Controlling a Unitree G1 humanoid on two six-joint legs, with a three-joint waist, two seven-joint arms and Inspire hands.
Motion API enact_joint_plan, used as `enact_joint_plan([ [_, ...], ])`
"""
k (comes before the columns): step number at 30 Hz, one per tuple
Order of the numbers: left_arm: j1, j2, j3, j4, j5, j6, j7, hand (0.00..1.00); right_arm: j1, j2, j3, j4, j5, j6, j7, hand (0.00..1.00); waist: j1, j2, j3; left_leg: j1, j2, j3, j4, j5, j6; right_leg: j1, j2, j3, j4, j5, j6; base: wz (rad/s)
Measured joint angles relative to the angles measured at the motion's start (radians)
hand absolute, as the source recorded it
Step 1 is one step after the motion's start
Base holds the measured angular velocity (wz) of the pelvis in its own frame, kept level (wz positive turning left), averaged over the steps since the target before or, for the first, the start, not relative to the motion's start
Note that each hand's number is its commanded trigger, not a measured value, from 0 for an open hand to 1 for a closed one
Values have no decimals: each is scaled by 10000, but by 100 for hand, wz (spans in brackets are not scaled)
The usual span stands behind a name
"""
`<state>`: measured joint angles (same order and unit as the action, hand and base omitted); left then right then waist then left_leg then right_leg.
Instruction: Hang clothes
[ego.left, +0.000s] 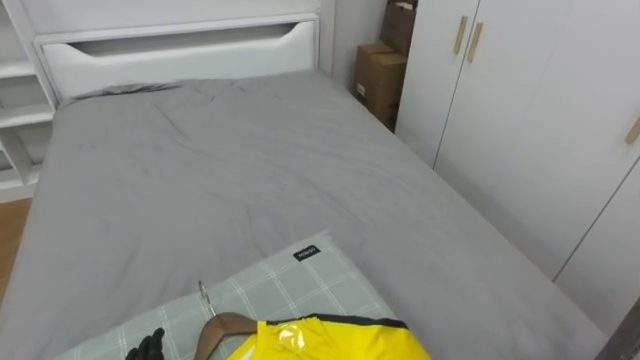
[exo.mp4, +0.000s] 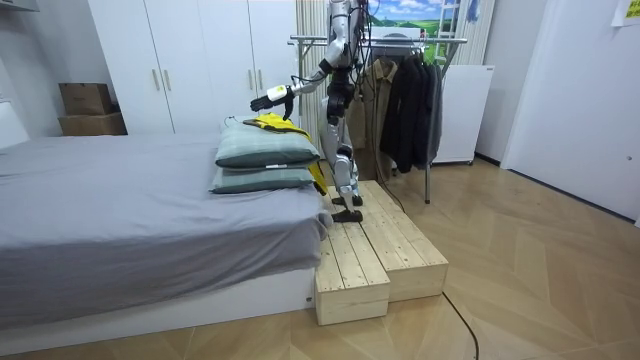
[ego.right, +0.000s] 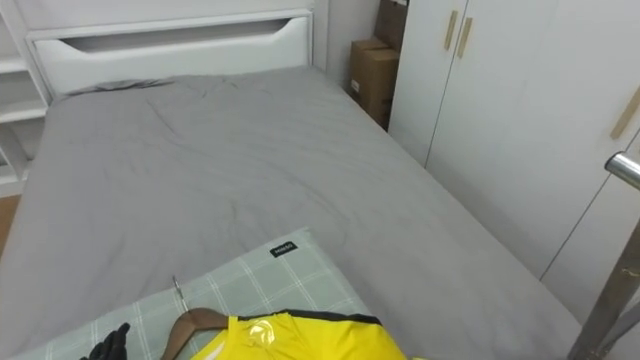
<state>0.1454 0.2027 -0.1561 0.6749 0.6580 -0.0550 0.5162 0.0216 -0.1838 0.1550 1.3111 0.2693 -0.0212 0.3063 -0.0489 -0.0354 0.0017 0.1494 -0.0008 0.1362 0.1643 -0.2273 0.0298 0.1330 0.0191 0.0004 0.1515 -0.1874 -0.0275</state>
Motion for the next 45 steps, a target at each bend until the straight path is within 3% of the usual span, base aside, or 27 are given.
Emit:
enact_joint_plan([
  [11,-106,0,126,348,-6,-194,32,0,-44,109,0,29,7,-8,-2,0,-3,-127,-34,-347,24,0,34,5,-7,-367,15,9,12,55,-39,0],
  [17,-810,7,181,923,-1384,-188,26,0,-197,103,416,126,412,3,15,0,-24,-6,-27,-557,28,-12,53,6,-4,-559,4,4,7,85,-23,0],
  [19,-884,8,170,924,-1507,-189,27,0,-214,76,503,118,440,2,16,0,-36,65,-75,-652,22,-11,75,10,-2,-646,-3,12,12,87,-21,0],
  [24,-1308,8,173,946,-1536,-189,46,0,-242,-8,610,66,435,-2,15,0,-61,179,-19,-759,29,-35,150,17,-11,-697,-16,-28,-3,87,-21,0],
  [33,-2006,9,175,1138,-1913,-196,-1,0,-428,-41,693,52,396,-10,15,0,-288,201,-14,-1243,49,-8,272,41,-24,-1162,5,-17,40,160,-50,0],
  [45,-2241,6,169,1443,-2384,-340,-292,0,-450,-48,800,48,442,-36,17,0,-293,170,-3,-1543,52,8,328,57,-27,-1449,5,9,36,177,-49,0],
])
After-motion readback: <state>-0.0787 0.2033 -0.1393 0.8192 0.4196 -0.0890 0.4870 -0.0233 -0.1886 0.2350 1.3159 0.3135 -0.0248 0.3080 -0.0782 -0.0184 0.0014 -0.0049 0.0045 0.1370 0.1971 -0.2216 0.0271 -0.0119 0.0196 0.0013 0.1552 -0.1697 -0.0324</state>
